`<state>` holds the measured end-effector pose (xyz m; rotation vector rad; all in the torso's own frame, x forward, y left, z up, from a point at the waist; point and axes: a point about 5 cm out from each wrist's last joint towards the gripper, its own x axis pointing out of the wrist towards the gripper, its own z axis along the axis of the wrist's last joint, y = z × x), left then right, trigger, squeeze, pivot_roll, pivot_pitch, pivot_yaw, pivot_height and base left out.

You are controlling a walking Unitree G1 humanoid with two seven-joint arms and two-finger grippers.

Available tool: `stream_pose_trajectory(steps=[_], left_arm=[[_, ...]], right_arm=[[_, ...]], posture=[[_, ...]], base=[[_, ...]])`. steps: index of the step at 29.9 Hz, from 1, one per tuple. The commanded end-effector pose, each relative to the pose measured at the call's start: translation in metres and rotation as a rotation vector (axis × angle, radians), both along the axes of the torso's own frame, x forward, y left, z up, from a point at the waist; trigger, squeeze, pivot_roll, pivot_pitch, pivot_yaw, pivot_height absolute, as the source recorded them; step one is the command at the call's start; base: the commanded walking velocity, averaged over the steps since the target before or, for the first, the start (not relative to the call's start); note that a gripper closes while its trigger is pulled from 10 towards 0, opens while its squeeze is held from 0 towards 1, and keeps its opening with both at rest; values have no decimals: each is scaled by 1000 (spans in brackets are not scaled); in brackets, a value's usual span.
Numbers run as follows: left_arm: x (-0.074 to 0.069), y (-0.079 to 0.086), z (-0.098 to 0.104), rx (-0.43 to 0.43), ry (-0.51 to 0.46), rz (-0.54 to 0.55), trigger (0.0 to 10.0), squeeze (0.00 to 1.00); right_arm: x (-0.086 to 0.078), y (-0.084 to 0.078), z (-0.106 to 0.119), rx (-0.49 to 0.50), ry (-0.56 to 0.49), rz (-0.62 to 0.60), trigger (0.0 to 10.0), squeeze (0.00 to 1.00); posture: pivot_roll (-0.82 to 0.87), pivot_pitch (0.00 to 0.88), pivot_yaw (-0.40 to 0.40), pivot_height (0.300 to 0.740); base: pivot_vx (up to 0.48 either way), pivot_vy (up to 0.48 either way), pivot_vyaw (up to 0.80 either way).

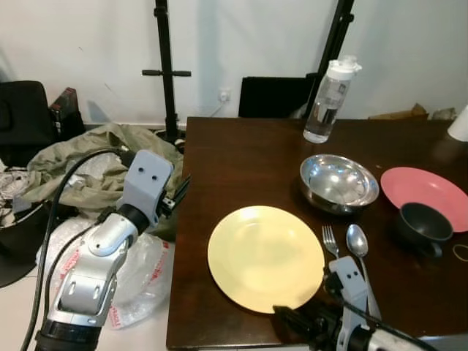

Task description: Setting the table

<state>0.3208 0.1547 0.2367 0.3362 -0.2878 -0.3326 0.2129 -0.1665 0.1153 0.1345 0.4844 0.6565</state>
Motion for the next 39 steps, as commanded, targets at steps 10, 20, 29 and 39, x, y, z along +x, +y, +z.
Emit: stream_pose_trajectory(steps=[10,20,29,39], left_arm=[[-1,-5,-8,-6,25,-18,10000,0],[1,-15,-12,-15,31,-39,10000,0],[0,-20,-16,-165,63,31,10000,0],[-2,-13,-23,-254,93,121,10000,0]], right_arm=[[-26,-10,22,-24,-64,121,10000,0],[18,-34,76,143,-452,-234,10000,0],[58,-14,112,310,-687,-498,10000,0],[85,-6,104,261,-681,-610,10000,0]], posture=[[72,108,32,740],[67,93,52,740],[86,84,69,740],[105,83,59,740]], base=[[0,0,0],[0,0,0],[0,0,0],[0,0,0]])
